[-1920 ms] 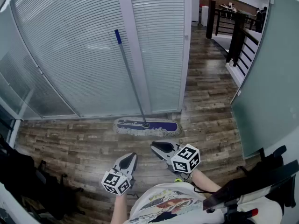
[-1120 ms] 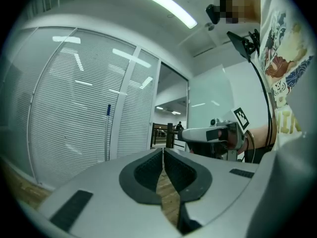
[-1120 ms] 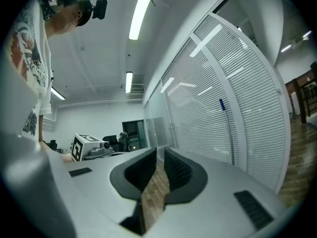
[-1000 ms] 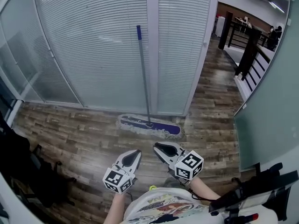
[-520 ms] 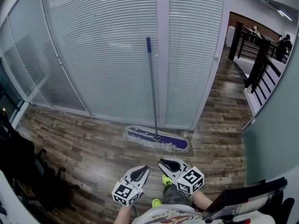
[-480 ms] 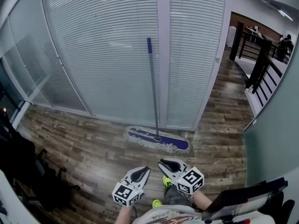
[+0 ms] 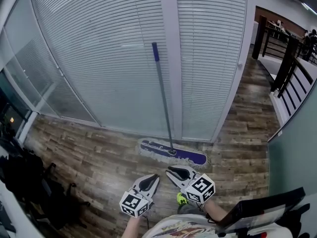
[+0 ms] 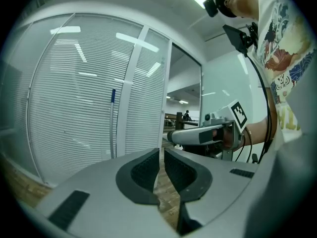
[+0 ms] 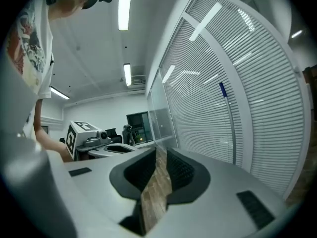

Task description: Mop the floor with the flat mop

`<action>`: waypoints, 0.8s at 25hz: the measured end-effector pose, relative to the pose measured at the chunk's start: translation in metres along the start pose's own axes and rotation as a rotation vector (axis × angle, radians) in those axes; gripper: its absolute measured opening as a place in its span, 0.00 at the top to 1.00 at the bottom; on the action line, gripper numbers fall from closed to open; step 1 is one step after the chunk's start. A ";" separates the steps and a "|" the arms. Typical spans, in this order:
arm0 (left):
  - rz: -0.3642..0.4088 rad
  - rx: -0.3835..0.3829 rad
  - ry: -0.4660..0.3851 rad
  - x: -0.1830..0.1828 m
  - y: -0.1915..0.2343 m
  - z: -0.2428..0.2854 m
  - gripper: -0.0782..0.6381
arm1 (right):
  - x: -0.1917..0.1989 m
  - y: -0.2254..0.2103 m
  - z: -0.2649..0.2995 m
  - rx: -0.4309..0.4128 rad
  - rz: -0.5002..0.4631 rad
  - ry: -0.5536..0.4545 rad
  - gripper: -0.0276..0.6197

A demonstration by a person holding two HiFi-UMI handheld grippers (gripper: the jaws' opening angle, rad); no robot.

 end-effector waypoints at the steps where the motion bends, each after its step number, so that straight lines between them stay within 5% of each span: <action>1: 0.022 -0.010 0.000 -0.005 0.002 0.013 0.87 | -0.003 -0.014 -0.001 -0.002 0.008 -0.001 0.86; 4: 0.065 -0.036 -0.007 -0.019 0.007 0.045 0.87 | -0.017 -0.049 -0.001 -0.019 0.014 -0.014 0.87; 20: 0.014 -0.069 -0.010 -0.026 0.042 0.161 0.87 | -0.029 -0.166 0.017 -0.068 0.014 0.026 0.86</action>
Point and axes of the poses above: the fingertips, and each gripper's own axes: z forward along the fingers, y to its left, x out of its underside, the point moved 3 cm from there along -z, backward along the fingers, and after that the axes turned 13 degrees about -x, right-handed, at the moved point
